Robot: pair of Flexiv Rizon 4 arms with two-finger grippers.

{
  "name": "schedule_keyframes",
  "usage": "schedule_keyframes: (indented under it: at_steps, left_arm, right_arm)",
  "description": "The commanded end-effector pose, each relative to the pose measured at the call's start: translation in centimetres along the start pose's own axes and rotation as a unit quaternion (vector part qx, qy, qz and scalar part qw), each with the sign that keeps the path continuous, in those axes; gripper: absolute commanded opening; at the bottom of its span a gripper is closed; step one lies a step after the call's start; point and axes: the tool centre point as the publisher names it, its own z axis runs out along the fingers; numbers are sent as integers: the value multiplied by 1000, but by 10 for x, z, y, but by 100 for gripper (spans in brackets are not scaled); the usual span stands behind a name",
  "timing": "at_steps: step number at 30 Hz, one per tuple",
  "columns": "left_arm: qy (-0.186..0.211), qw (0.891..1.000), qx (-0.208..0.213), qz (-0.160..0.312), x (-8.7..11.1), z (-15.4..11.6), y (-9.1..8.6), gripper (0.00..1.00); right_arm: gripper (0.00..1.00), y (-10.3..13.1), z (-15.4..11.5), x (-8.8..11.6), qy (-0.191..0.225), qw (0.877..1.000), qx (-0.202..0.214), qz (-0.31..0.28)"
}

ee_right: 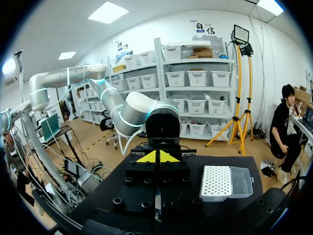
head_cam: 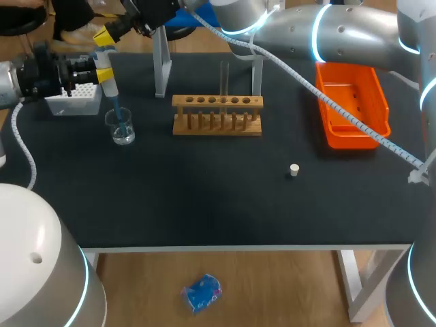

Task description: Invert the test tube, pick up the pipette, mount the tip to pipette, aspirate from beaker and dispense into the tube, eject the tip, return the pipette, and cap with the stopper.

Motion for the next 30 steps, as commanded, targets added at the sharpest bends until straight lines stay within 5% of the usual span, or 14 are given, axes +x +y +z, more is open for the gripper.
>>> schedule_keyframes:
  at_steps: [1,30]
  left_arm:
    - [1,1000,1,1,-2,0,-5,0]
    - [1,1000,1,1,-2,0,-5,0]
  right_arm:
    - [0,-6,1,-3,3,1000,3,1]
    - [0,22,-4,-3,-11,999,0,-39]
